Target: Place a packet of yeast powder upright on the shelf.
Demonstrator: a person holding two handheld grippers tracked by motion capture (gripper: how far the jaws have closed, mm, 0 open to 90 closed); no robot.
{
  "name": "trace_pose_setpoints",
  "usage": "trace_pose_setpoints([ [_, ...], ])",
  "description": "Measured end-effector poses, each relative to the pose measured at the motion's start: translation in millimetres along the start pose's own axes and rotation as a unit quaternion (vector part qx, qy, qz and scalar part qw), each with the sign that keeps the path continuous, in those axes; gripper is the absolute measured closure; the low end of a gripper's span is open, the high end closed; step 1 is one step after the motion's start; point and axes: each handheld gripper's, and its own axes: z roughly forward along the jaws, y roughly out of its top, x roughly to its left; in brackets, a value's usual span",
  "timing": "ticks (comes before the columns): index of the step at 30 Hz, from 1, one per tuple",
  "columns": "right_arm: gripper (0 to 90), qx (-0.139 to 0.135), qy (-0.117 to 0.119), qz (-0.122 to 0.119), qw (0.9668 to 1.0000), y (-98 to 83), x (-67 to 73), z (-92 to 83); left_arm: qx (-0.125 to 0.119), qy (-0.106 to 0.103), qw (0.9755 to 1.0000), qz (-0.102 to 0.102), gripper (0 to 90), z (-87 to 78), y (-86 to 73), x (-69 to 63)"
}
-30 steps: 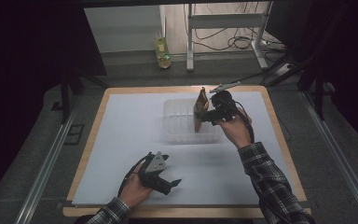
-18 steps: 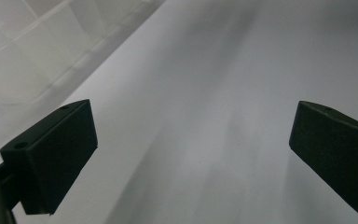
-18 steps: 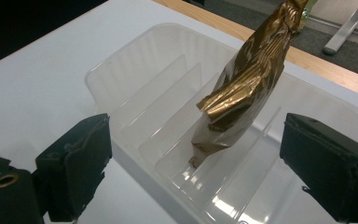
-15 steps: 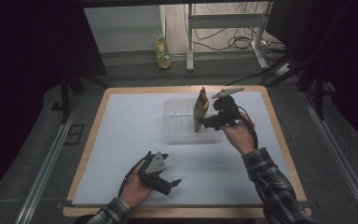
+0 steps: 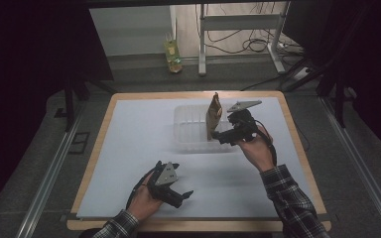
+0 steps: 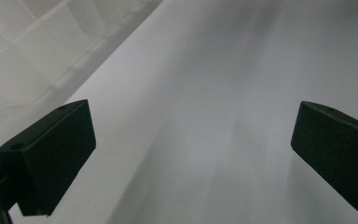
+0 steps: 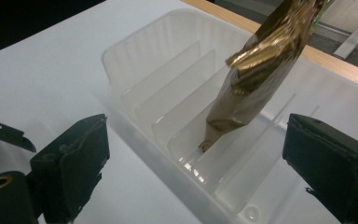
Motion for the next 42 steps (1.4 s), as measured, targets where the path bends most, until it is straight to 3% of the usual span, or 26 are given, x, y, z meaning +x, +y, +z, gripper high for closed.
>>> trace_pose_setpoints([
  [17, 0.9, 0.022, 0.004, -0.023, 0.9995, -29.7, 5.0, -3.1, -0.004, 0.001, 1.0, 0.0, 0.0, -0.5, -0.2, -0.5],
  [28, 0.0, 0.017, 0.015, -0.01, 0.9997, -44.4, 2.2, -10.0, -0.002, 0.0, 1.0, 0.005, 0.0, -0.3, 0.2, -1.4],
  [42, 0.0, 0.025, 0.027, -0.038, 0.9986, -63.2, 8.3, -15.6, -0.005, -0.001, 1.0, 0.005, 0.0, -0.4, 0.3, -2.4],
])
